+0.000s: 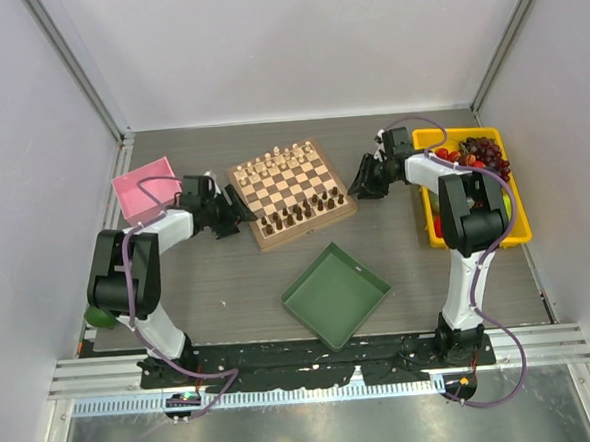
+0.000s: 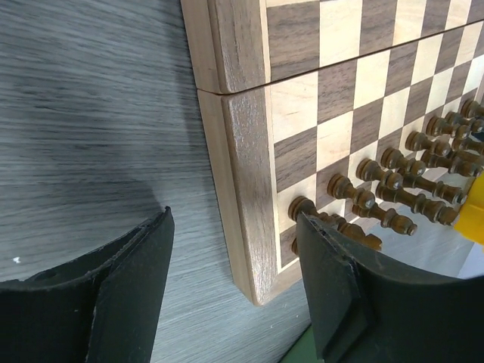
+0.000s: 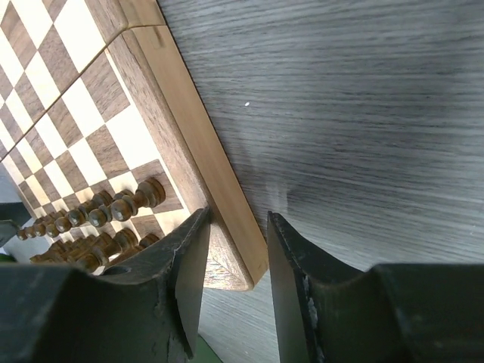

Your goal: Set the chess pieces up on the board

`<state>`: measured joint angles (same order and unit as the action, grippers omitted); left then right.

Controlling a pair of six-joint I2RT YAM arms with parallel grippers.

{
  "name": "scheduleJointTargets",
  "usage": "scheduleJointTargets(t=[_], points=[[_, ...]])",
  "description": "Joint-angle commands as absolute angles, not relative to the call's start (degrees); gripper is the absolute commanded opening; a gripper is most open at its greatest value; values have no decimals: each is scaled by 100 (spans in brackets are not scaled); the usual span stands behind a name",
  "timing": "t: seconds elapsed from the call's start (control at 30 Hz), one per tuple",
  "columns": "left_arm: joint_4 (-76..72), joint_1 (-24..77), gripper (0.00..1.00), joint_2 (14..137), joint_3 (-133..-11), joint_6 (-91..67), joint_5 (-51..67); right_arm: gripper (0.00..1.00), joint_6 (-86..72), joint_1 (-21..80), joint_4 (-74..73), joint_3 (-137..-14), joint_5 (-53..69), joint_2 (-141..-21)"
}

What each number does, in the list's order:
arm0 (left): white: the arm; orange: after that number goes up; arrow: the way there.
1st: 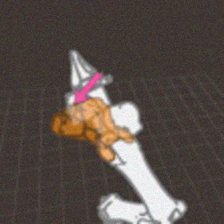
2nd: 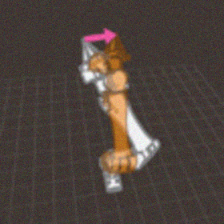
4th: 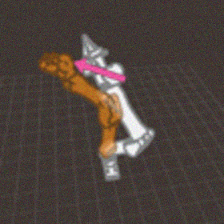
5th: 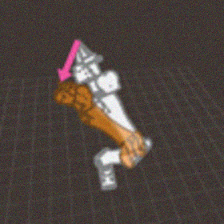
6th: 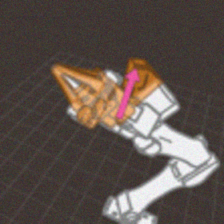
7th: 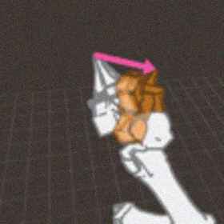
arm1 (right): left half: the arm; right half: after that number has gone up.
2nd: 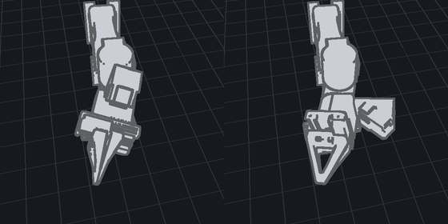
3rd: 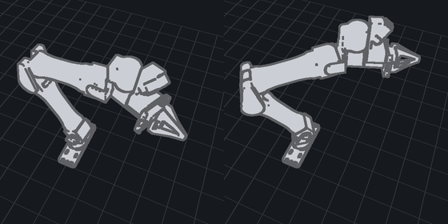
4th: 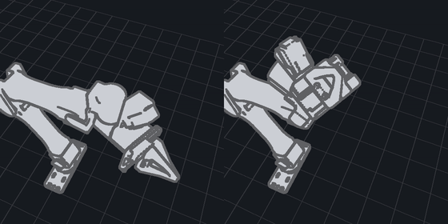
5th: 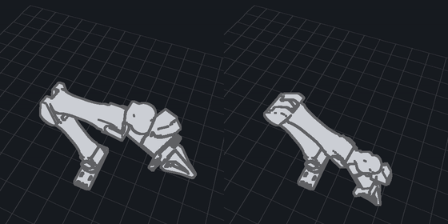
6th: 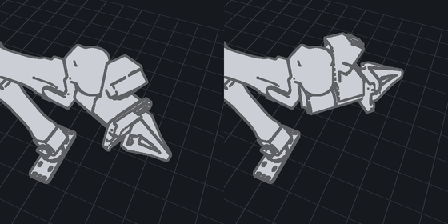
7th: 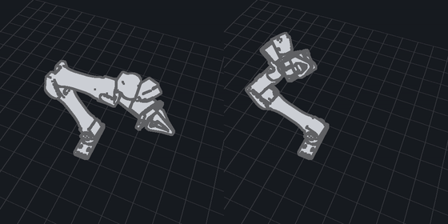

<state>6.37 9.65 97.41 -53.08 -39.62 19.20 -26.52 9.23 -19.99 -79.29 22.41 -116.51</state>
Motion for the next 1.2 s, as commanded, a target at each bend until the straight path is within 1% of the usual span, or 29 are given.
scheduleJointTargets(t=[0.0, 0.13, 0.27, 0.33, 0.5, 0.53, 0.63, 0.77, 1.17], points=[[246, 1072, 69, 9896, -5388, -4060, 2065, 41, -2628, 940, -1855, -7691, 2487, -11575], [150, 1125, 61, 9967, -5291, -4078, 2083, 40, -2619, 940, -1758, -7480, 2531, -11487], [35, 1142, 50, 10011, -5203, -4131, 2118, 38, -2628, 941, -1697, -7339, 2584, -11426], [35, 1151, 47, 10046, -5177, -4122, 2162, 38, -2628, 940, -1679, -7278, 2619, -11382], [35, 1160, 31, 10002, -5063, -4043, 2153, 36, -2610, 940, -1687, -7154, 2566, -11233], [35, 1151, 29, 9976, -5028, -4043, 2162, 36, -2602, 940, -1687, -7111, 2566, -11180], [35, 1160, 25, 9941, -4931, -3999, 2197, 35, -2610, 940, -1653, -6996, 2558, -11074], [35, 1204, 23, 9800, -4782, -3946, 2189, 35, -2593, 940, -1600, -6742, 2540, -10846], [-88, 1274, 21, 9290, -4298, -3779, 2215, 34, -2408, 940, -1556, -5802, 2505, -10179]])
